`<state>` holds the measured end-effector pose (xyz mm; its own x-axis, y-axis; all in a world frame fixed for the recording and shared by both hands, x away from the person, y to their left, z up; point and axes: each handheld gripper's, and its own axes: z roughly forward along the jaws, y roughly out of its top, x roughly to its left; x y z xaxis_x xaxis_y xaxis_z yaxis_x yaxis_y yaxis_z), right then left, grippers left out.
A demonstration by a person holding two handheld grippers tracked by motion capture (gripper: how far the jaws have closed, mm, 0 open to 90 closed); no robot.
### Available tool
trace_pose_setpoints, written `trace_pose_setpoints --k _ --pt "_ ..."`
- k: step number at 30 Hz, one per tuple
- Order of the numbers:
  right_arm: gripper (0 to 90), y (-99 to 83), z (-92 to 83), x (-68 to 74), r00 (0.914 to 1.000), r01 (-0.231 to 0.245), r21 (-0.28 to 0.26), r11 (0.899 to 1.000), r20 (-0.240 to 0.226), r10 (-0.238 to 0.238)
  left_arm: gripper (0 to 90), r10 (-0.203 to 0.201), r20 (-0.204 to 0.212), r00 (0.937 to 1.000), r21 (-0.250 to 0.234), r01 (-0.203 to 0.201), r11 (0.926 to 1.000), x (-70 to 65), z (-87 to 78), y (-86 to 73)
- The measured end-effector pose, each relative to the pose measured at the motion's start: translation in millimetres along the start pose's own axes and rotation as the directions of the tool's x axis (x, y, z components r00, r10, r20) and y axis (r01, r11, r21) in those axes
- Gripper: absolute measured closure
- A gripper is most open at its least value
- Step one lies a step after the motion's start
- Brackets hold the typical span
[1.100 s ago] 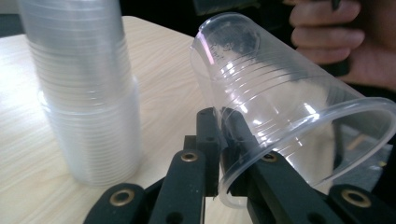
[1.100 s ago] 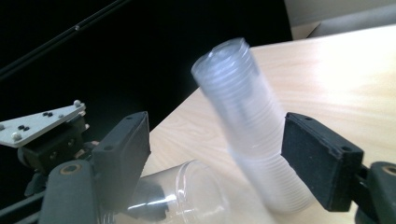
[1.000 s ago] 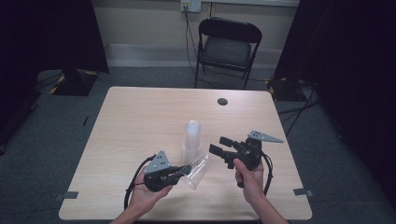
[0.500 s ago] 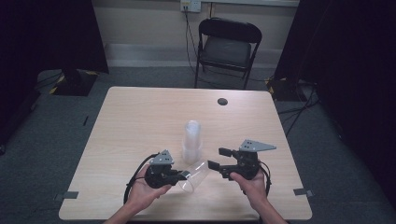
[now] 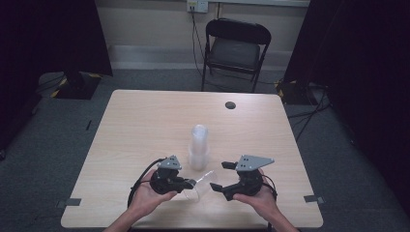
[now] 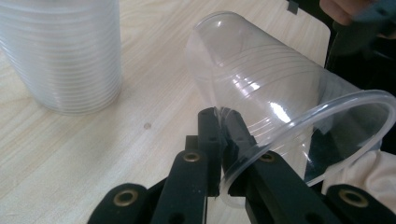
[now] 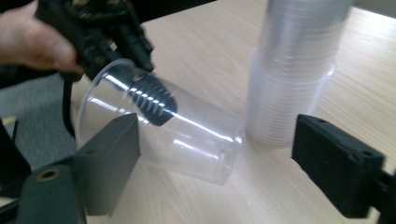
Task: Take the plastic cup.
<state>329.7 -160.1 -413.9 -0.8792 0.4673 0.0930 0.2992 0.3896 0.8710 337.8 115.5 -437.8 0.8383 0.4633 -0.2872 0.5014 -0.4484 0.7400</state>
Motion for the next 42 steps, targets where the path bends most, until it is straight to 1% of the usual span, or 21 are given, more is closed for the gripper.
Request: trace_pose_setpoints --k 3,6,9,12,15,17,18,20,23,27,29,30,32,33,34,35,36,37,39,41,42 --pt "15.0 0.5 1.6 3.6 0.9989 0.046 0.019 0.999 -0.013 -0.046 87.9 -0.008 -0.003 1.0 0.021 0.008 0.9997 0.8 2.0 0.2" --pt "15.0 -0.2 5.5 7.4 0.9954 0.094 0.047 0.994 -0.02 -0.093 88.0 0.003 0.0 1.0 0.041 -0.003 0.9991 -0.1 2.2 1.2" --pt "15.7 -2.2 10.6 12.6 0.9881 0.153 0.085 0.984 -0.019 -0.152 88.0 0.0 0.003 1.0 0.037 0.0 0.9993 -0.9 2.2 2.5" --pt "18.0 -3.4 14.8 17.3 0.9783 0.207 0.11 0.972 -0.016 -0.207 87.9 0.003 0.009 1.0 0.055 -0.003 0.9985 -0.6 3.1 4.3" --pt "17.3 -2.6 17.8 20.5 0.9637 0.265 0.129 0.956 0.0 -0.267 88.0 -0.005 0.017 0.9998 0.09 0.003 0.996 -0.7 4.5 6.5" --pt "17.6 -1.6 19.6 21.3 0.9565 0.291 0.139 0.947 -0.017 -0.291 88.0 -0.012 0.025 0.9996 0.113 0.009 0.9936 0.3 6.3 7.7" --pt "17.5 -1.5 21.0 22.1 0.9489 0.314 0.146 0.938 -0.019 -0.315 88.0 -0.017 0.023 0.9996 0.113 0.015 0.9935 0.9 7.0 7.8" --pt "17.6 -1.8 22.8 23.6 0.9401 0.34 0.161 0.927 -0.028 -0.34 88.0 -0.055 0.04 0.9977 0.108 0.051 0.9929 4.5 7.2 9.1" --pt "16.3 -4.2 28.1 28.5 0.9211 0.386 0.193 0.902 -0.025 -0.388 88.0 -0.082 0.045 0.9956 0.126 0.076 0.9891 6.3 8.2 12.7" --pt "14.7 -5.2 33.7 32.4 0.9049 0.419 0.21 0.883 -0.017 -0.425 88.1 -0.108 0.05 0.993 0.158 0.099 0.9826 5.1 11.0 17.7" --pt "14.8 -5.7 36.7 34.8 0.8908 0.446 0.218 0.868 -0.013 -0.454 88.1 -0.121 0.054 0.9912 0.18 0.11 0.9776 4.8 12.5 21.2" --pt "14.9 -5.6 37.8 35.7 0.8856 0.455 0.221 0.863 -0.01 -0.464 88.1 -0.143 0.083 0.9862 0.182 0.126 0.9751 5.3 14.2 22.2" --pt "15.9 -5.5 40.3 38.1 0.871 0.48 0.229 0.847 -0.009 -0.491 88.1 -0.143 0.075 0.987 0.191 0.126 0.9734 3.7 16.7 24.9" --pt "16.0 -5.7 41.6 39.7 0.8663 0.487 0.228 0.843 -0.003 -0.5 88.1 -0.143 0.092 0.9854 0.194 0.123 0.9732 3.8 18.5 26.1" --pt "16.6 -5.8 42.9 40.9 0.8609 0.496 0.232 0.837 -0.005 -0.509 88.1 -0.134 0.074 0.9881 0.204 0.117 0.9719 2.9 18.4 27.5" --pt "16.7 -6.1 43.5 41.9 0.8591 0.498 0.233 0.836 0.001 -0.512 88.1 -0.138 0.072 0.9878 0.207 0.121 0.9709 1.9 19.4 28.7" --pt "17.0 -6.4 44.2 43.1 0.857 0.498 0.237 0.834 0.014 -0.515 88.1 -0.141 0.088 0.986 0.207 0.121 0.9709 2.4 20.6 29.3" --pt "17.6 -6.7 44.5 43.9 0.8572 0.497 0.238 0.835 0.017 -0.515 88.1 -0.148 0.082 0.9856 0.205 0.128 0.9702 1.9 21.3 30.2" --pt "18.4 -7.2 45.2 45.0 0.8437 0.514 0.232 0.825 0.035 -0.536 88.1 -0.174 0.068 0.9824 0.21 0.157 0.9651 0.6 22.1 33.0" --pt "19.3 -7.2 45.2 46.5 0.8412 0.516 0.224 0.827 0.052 -0.538 88.1 -0.198 0.071 0.9776 0.213 0.179 0.9604 1.1 22.0 35.5" --pt "20.0 -6.8 44.7 47.4 0.8302 0.53 0.221 0.819 0.061 -0.554 88.1 -0.209 0.064 0.9758 0.211 0.191 0.9586 1.2 22.6 36.5"
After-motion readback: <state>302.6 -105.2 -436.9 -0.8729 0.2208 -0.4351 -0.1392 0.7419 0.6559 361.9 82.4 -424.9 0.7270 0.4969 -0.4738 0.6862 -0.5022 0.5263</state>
